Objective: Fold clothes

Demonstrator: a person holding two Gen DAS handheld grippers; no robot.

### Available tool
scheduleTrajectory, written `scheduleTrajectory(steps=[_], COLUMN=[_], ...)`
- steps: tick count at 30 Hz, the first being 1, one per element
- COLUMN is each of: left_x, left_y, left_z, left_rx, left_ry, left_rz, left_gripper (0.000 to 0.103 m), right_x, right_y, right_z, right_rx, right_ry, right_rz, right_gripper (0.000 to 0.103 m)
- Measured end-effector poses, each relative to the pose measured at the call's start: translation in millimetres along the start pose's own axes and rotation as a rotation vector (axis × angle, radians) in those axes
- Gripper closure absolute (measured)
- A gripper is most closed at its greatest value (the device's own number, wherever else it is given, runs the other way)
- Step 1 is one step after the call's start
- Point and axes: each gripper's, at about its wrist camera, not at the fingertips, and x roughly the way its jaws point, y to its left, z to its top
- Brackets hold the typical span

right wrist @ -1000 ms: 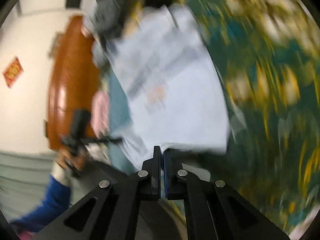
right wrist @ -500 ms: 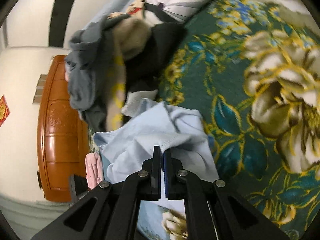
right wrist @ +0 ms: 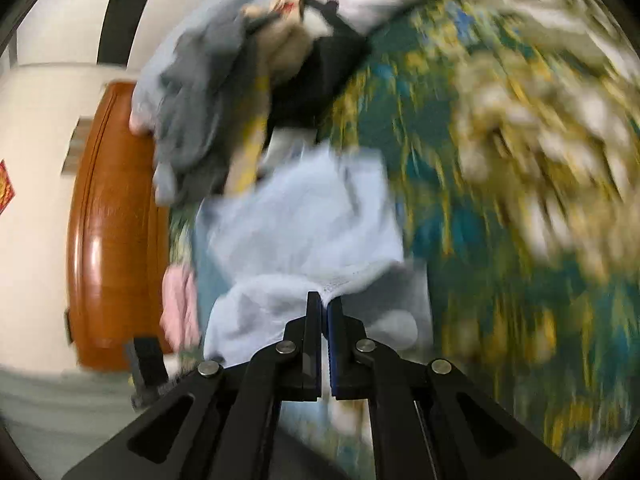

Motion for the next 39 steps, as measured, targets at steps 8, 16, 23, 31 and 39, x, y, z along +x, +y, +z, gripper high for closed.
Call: scheduleTrajectory(steps=[8, 16, 23, 31, 39], left_x=[-20, 42, 24, 52, 95], left_y=[26, 97, 86, 81, 80], left_z=[50, 150, 154, 44, 13], left_rx=[-0.273, -0.717, -0.625, -0.503, -0.680], left_ry=[-0.078, -0.148, -0.323, -0.188, -0.206], left_rz=[-0.226, -0.355, -0.456, -0.098, -0.060], left_gripper=[0.097, 0.094, 0.033, 0.033, 0.035], right_x=[19, 89, 57, 64, 89], right_y=[-7, -23, -16, -77, -91], right_z=[20, 112, 109, -3, -36], right_rx=[0.118, 0.323, 0.169, 0.220, 0.350], right_ry=[0.085, 0.044, -0.172, -0.039, -0.153], right_rz=[0.126, 0.062, 0.059, -0.119, -0.013], right_gripper=[0.100, 0.098, 0.050, 0.050, 0.048])
